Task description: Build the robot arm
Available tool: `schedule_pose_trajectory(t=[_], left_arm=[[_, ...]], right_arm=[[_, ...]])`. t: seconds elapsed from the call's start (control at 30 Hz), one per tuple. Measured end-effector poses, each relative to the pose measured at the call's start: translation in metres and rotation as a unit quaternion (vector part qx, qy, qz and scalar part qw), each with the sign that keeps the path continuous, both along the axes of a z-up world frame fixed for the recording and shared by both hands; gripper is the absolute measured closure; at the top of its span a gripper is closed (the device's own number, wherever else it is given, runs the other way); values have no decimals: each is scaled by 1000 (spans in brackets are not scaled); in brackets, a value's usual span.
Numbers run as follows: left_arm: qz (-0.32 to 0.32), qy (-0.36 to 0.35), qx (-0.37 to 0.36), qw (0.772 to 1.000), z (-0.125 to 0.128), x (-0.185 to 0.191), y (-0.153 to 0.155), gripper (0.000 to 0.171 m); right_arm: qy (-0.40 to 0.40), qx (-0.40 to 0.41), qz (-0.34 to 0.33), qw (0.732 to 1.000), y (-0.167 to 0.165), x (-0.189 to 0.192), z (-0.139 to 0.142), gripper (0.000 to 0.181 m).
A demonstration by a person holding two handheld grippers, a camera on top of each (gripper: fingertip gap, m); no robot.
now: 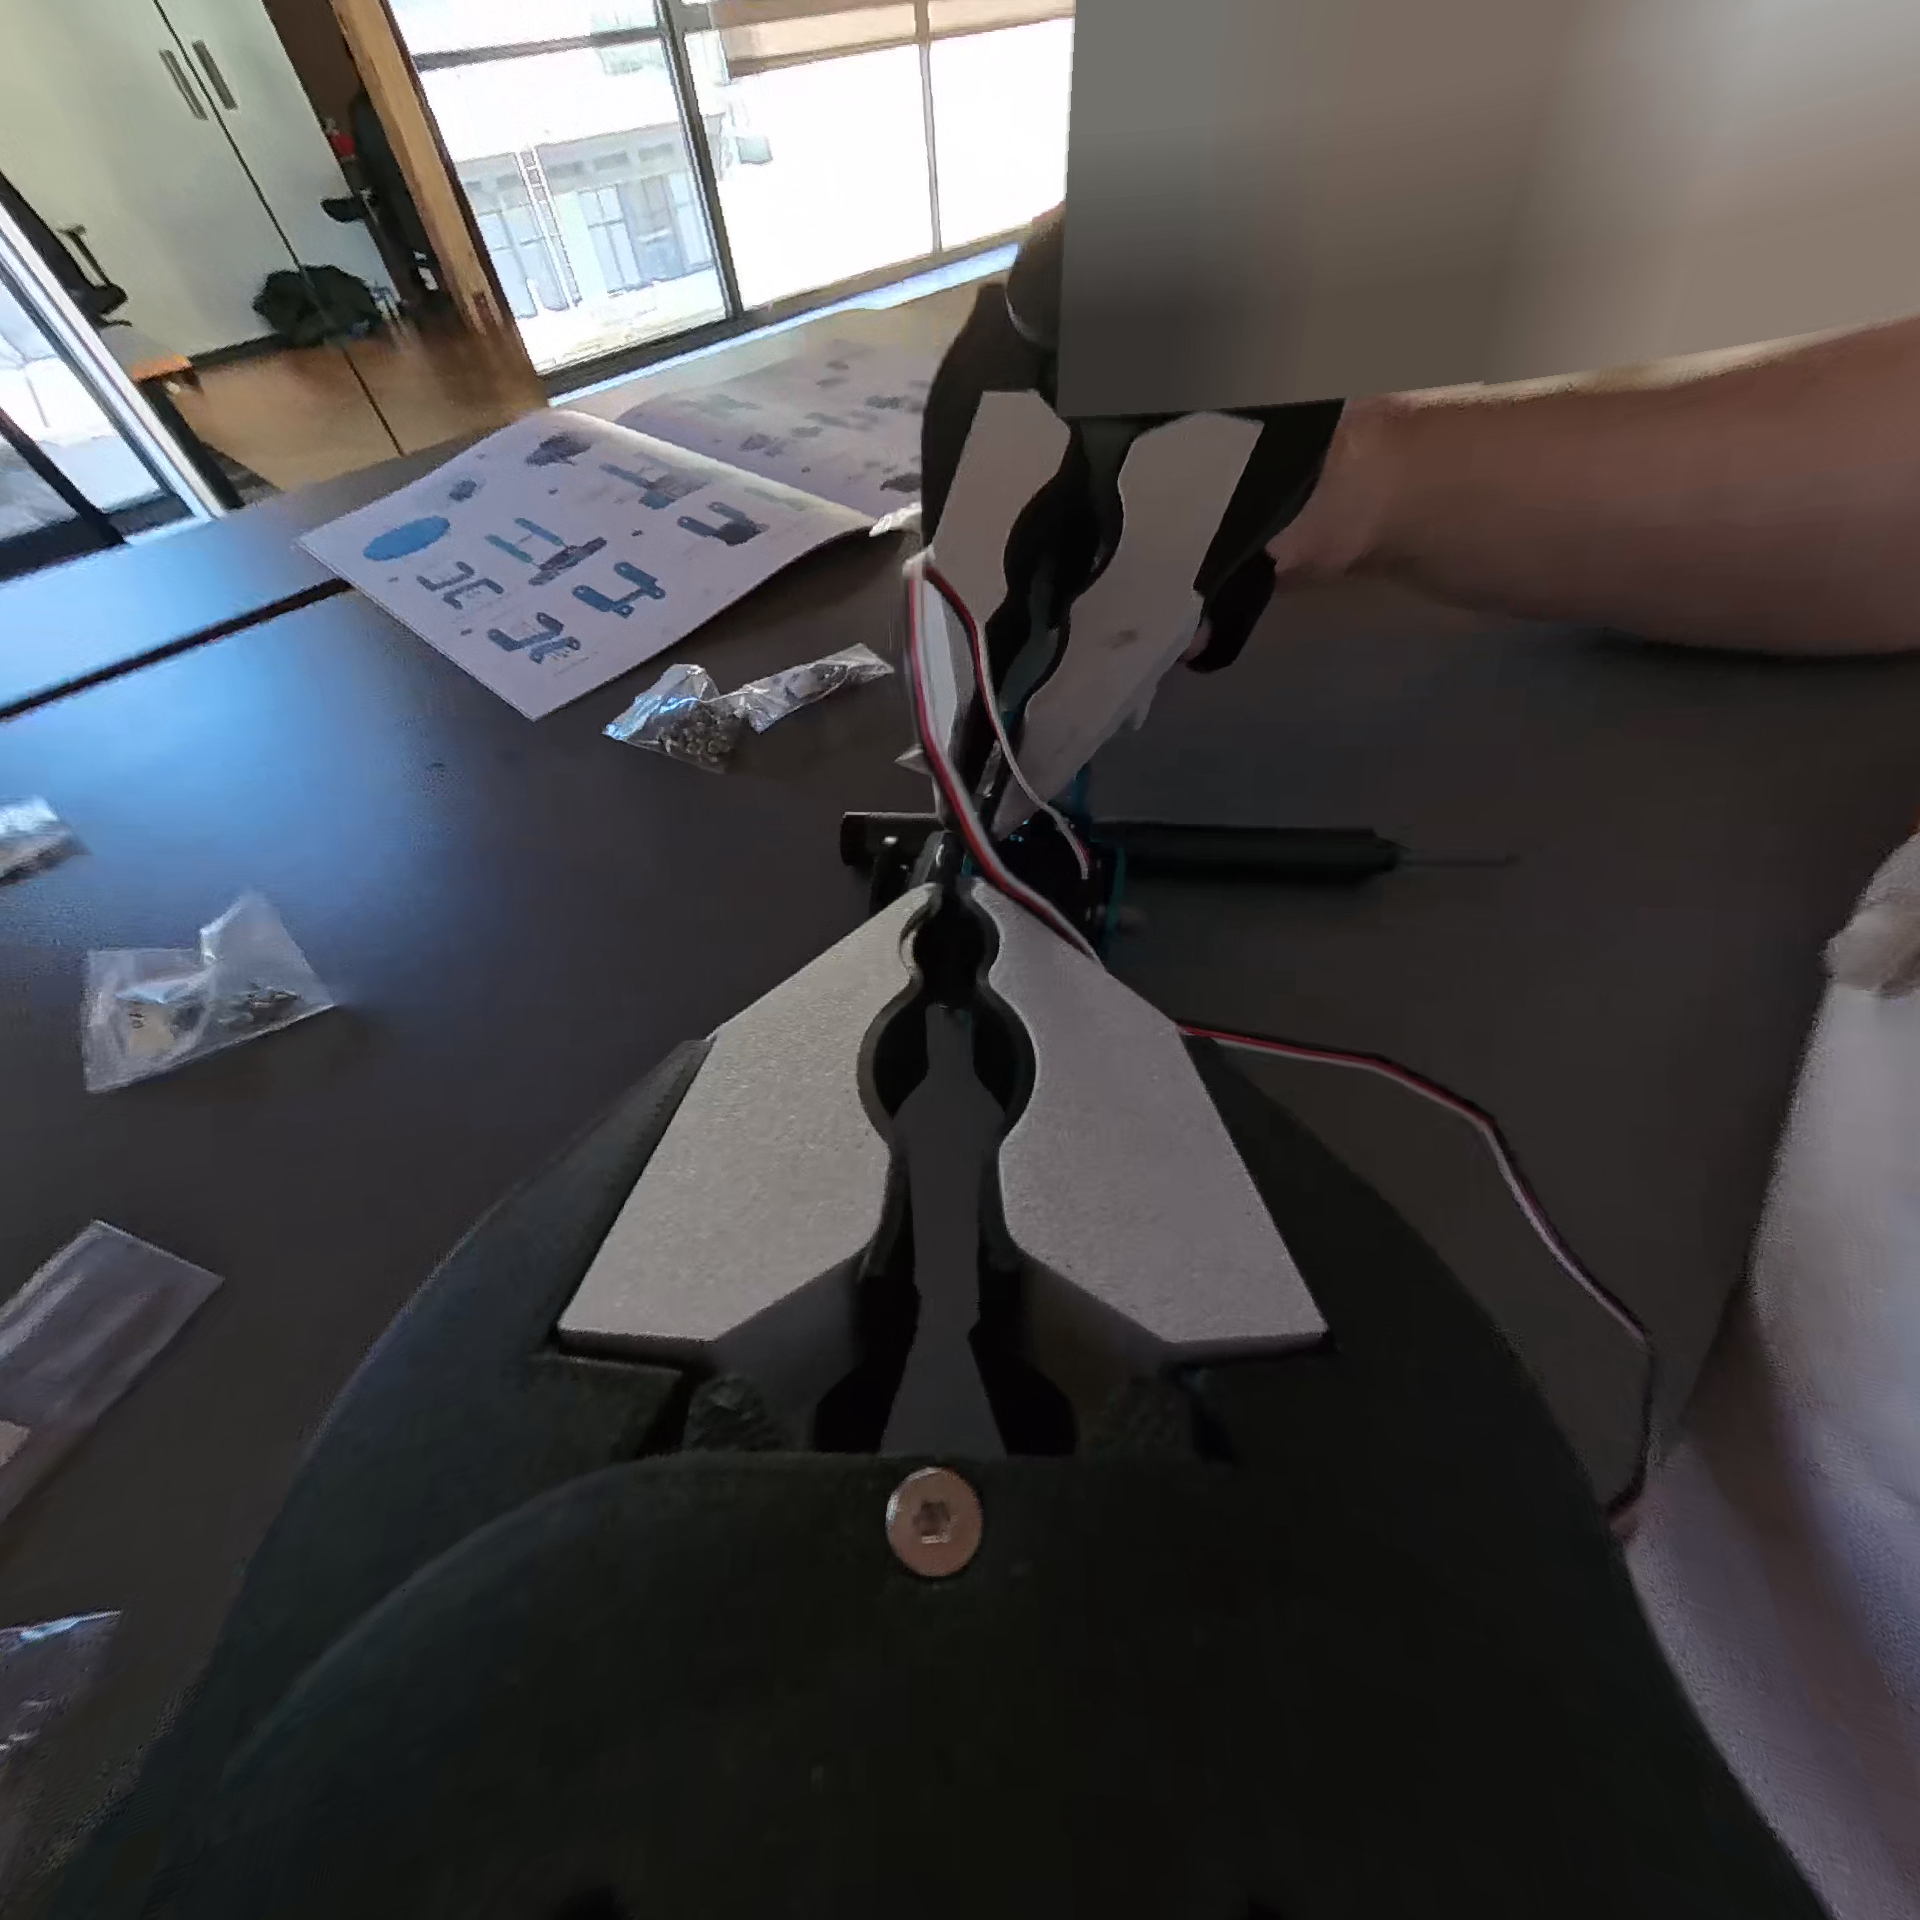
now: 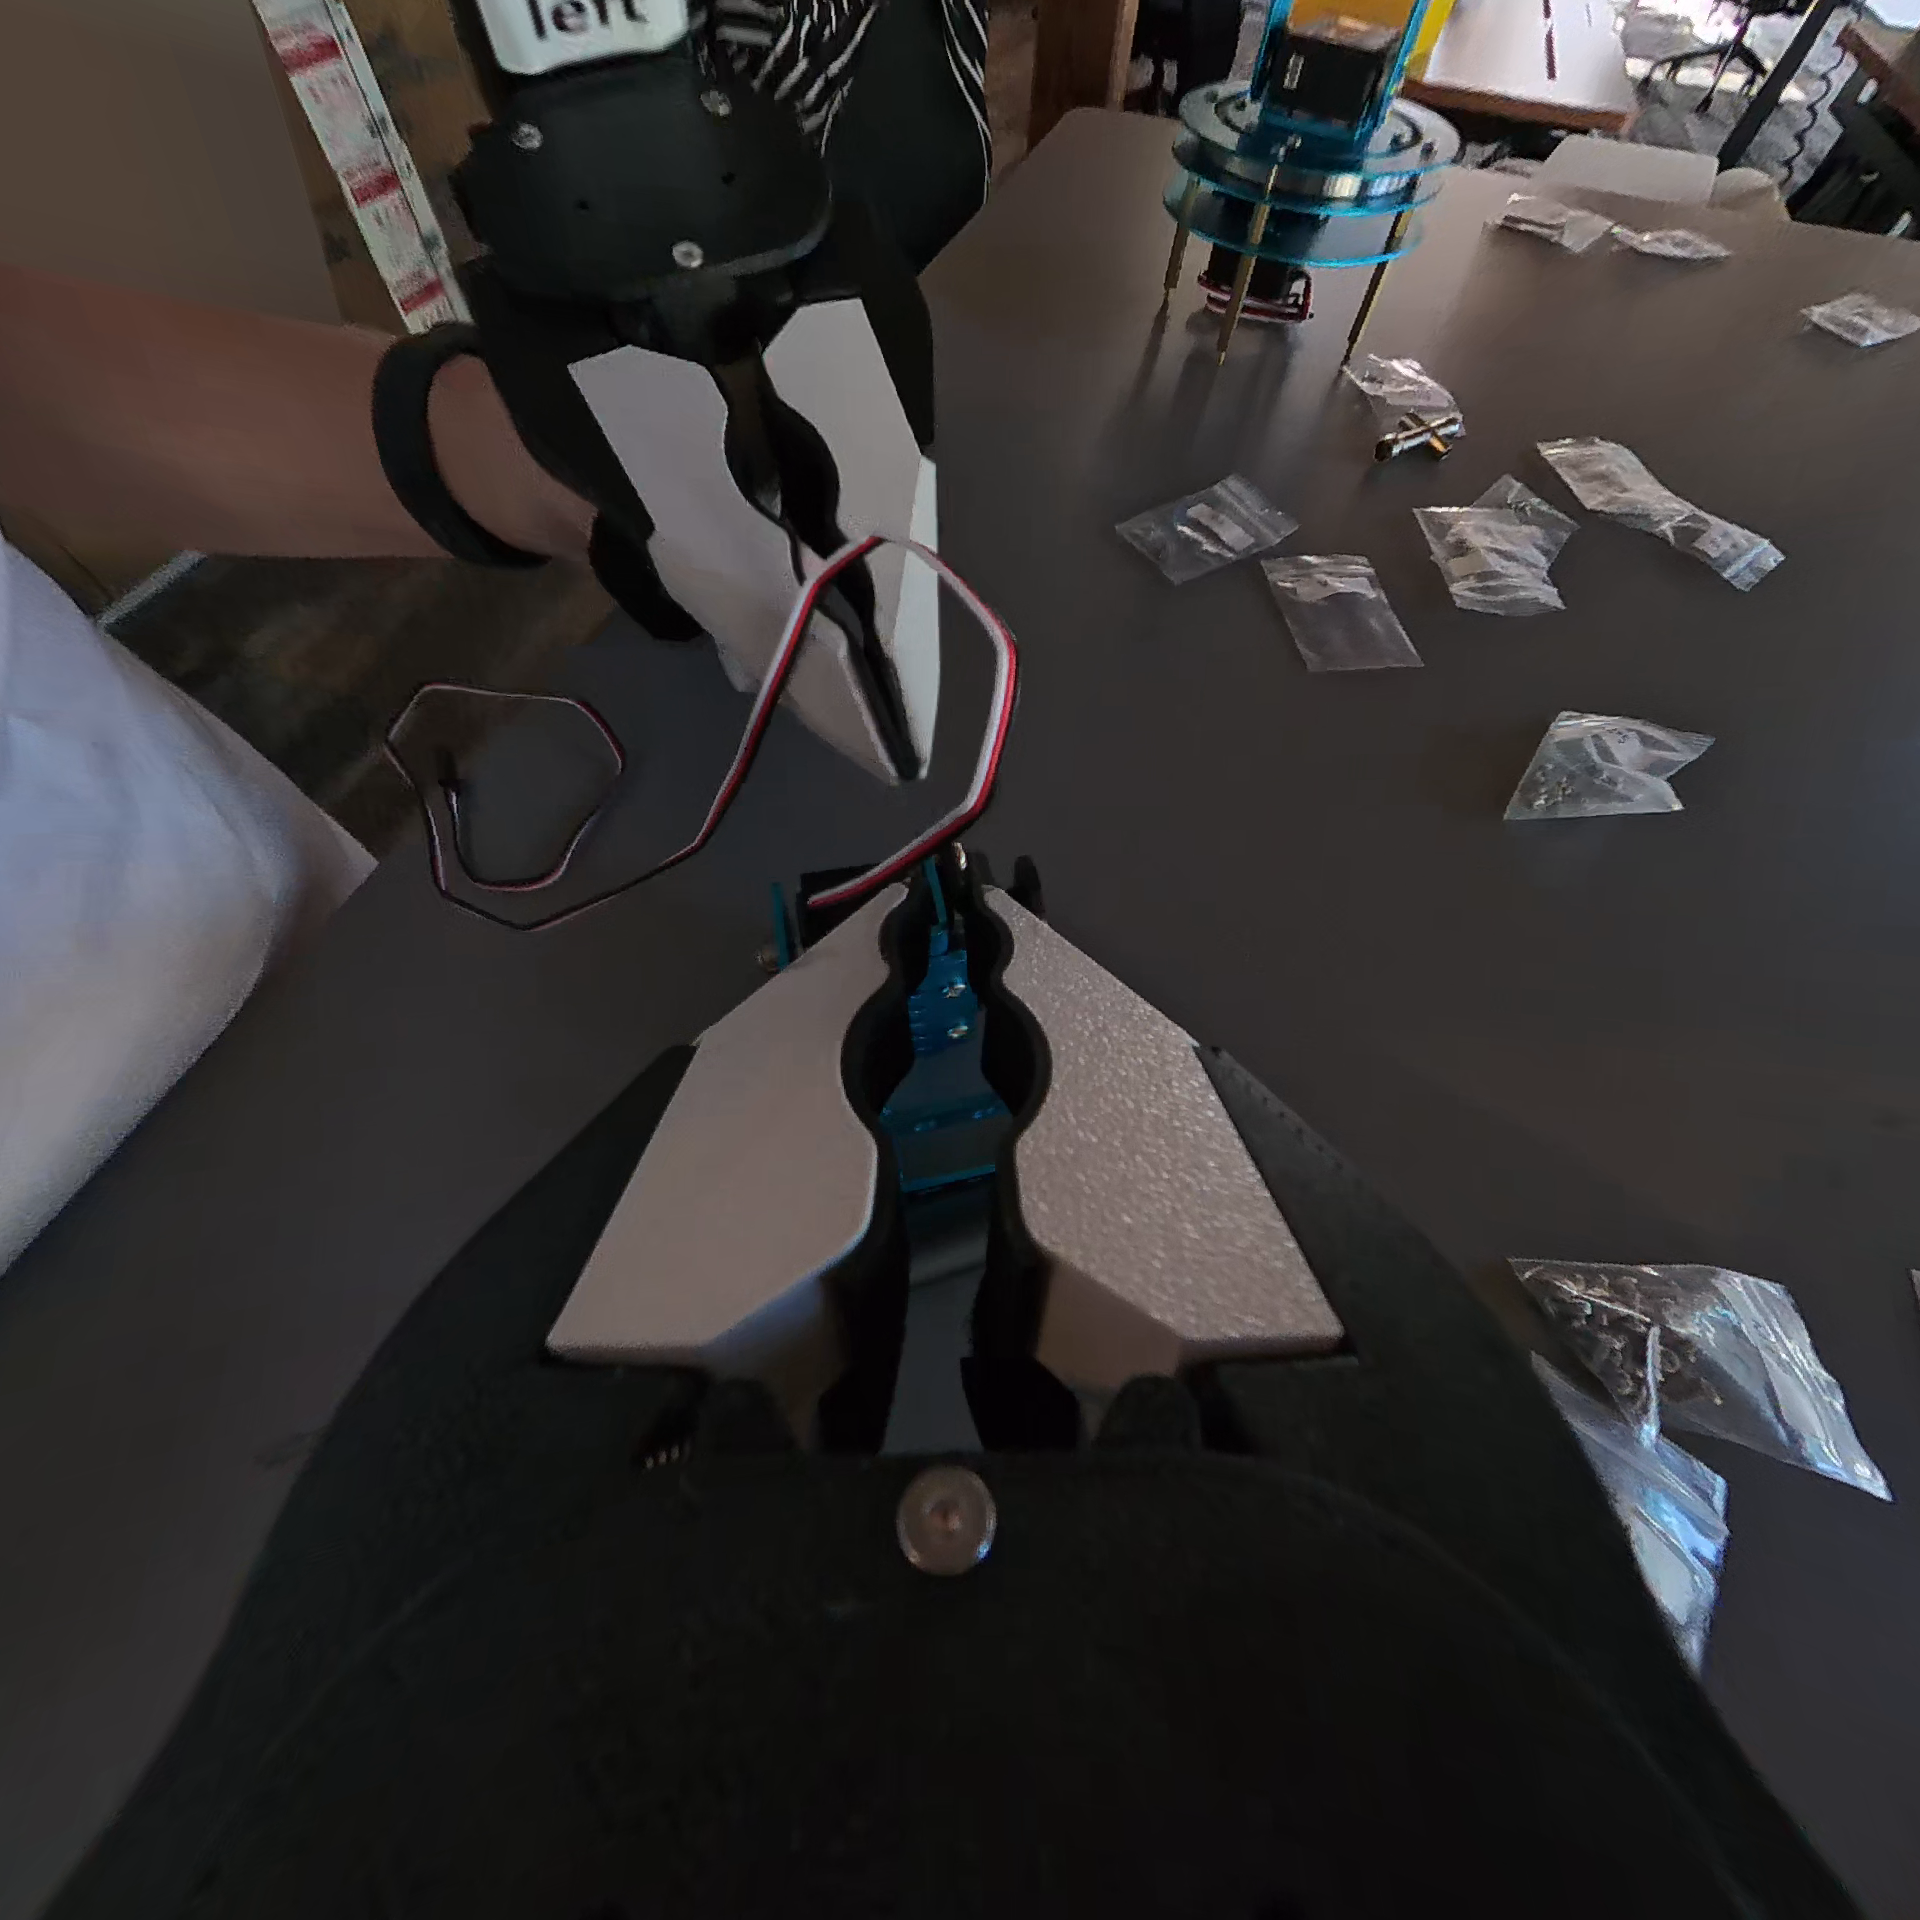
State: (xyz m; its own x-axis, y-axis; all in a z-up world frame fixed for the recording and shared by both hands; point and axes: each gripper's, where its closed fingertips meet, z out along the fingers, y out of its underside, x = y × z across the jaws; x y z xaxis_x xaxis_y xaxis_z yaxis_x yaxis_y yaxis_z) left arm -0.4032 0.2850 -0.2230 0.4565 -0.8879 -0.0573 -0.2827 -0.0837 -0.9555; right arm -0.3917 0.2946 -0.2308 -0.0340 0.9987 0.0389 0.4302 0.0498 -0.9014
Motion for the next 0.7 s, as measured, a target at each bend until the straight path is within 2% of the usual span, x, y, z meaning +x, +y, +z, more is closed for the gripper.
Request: schedule_pose_trajectory(t=[0.07, 0.13, 0.2, 0.3, 0.37, 0.5, 0.57, 0.63, 0.7], left_arm=[[9, -45, -47, 998, 3, -7, 2, 138], [-9, -84, -106, 991, 4, -10, -3, 122], [-19, -102, -141, 985, 5, -13, -6, 115], [-37, -137, -184, 973, 11, -8, -14, 114], [-40, -175, -226, 957, 16, -6, -14, 115], [-45, -245, -306, 919, 20, -8, -15, 93], [-48, -251, -338, 906, 13, -6, -19, 85], [-52, -248, -361, 897, 7, -2, -24, 88], [-72, -271, -374, 884, 12, -1, -29, 120]], right_arm=[[24, -12, -3, 1000, 2, 2, 5, 175], [59, -28, 6, 998, 0, 3, 15, 175], [104, -30, 21, 994, -5, 5, 30, 175], [135, -1, 14, 991, -7, 5, 45, 175], [136, 55, 2, 989, -9, 2, 52, 176], [103, 183, -18, 977, -19, -8, 56, 176], [76, 247, -25, 966, -23, -15, 54, 176], [72, 281, -32, 956, -26, -22, 57, 176], [72, 282, -35, 956, -29, -29, 58, 176]])
